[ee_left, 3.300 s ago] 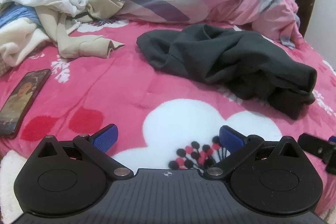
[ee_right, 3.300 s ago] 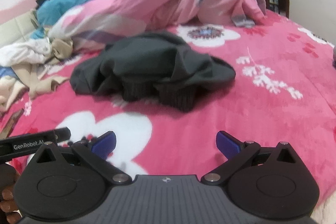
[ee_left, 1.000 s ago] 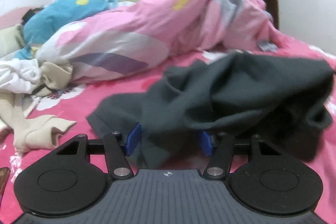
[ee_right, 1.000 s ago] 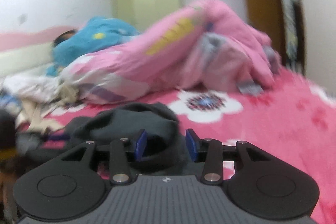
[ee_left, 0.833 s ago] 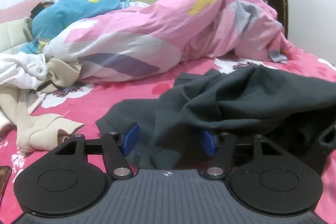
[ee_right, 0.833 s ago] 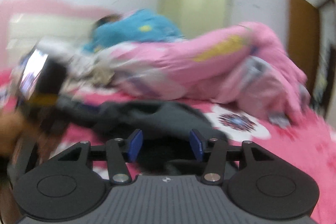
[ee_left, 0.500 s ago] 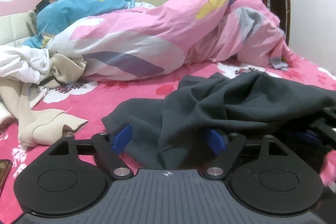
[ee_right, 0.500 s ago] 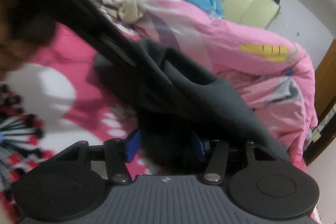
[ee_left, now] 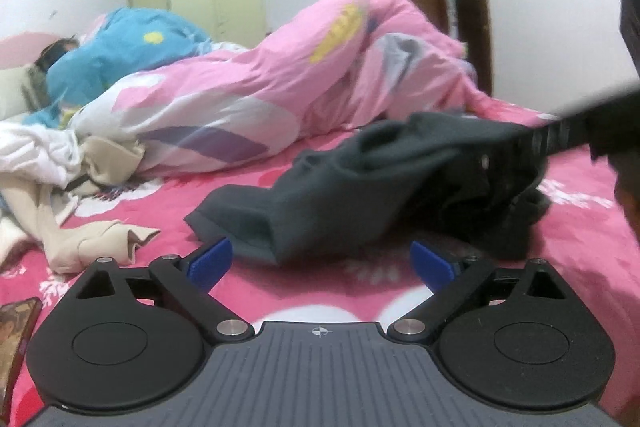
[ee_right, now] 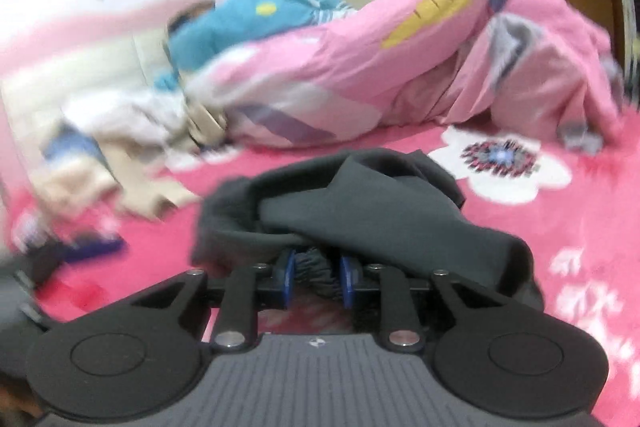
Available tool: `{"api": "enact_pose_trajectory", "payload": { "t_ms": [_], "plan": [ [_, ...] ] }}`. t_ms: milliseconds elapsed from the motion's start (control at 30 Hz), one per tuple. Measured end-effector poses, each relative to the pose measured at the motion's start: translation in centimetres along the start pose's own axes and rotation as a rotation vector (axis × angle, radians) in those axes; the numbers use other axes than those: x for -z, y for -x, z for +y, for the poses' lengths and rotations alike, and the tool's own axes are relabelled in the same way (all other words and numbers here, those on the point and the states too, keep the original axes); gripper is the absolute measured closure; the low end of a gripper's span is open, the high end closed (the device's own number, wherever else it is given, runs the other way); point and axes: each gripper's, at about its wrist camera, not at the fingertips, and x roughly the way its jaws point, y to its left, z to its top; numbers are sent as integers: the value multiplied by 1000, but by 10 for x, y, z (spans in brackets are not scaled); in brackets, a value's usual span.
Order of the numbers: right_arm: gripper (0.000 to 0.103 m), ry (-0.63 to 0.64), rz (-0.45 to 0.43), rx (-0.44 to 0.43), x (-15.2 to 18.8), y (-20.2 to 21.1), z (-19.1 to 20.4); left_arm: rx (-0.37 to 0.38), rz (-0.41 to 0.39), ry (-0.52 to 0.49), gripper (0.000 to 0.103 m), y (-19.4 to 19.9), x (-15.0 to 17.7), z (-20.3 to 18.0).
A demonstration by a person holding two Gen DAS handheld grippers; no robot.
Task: Fold clothes
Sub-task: 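Grasp the trousers' elastic waistband with the right gripper while the left gripper approaches, then grasp the waistband with the left gripper while the right gripper holds it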
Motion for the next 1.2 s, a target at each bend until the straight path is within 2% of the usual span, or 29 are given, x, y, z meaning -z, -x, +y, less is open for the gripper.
{"api": "enact_pose_trajectory", "payload": {
  "t_ms": [300,533,567,600,633,700,733,867,967,1033,1100,1133,1167,1200],
  "plan": [
    [83,-335,16,-350,-5,62,-21,148,-92,-57,8,37,-7,-13],
    [85,-591,-56,-641,-11,92,-41,263,-163,-98,16,65,-13,-22],
    [86,-623,-70,-683,-12,93,-44,277,-168,-94,16,67,-15,-22],
    [94,-647,-90,-724,-14,91,-47,290,-172,-88,16,68,-15,-22],
    [94,-663,-111,-744,-15,88,-51,301,-172,-82,16,67,-15,-22],
    [94,-643,-135,-684,-20,78,-57,307,-154,-73,16,62,-13,-22],
    [94,-619,-130,-627,-21,71,-58,304,-133,-70,16,57,-10,-23],
    [93,-641,-52,-438,-13,40,-72,272,-3,-67,26,29,3,-28],
    [90,-642,-55,-383,0,47,-77,272,43,-47,27,24,10,-26],
    [86,-622,-58,-345,8,61,-80,283,54,-23,27,24,12,-22],
    [74,-617,-49,-304,18,75,-84,285,61,-14,27,27,12,-18],
    [65,-625,-41,-286,23,79,-85,290,59,-14,27,29,12,-16],
    [60,-636,-32,-271,30,83,-87,307,58,-13,27,32,12,-14],
    [58,-650,-19,-259,37,87,-89,337,61,-9,25,35,11,-13]
  ]
}}
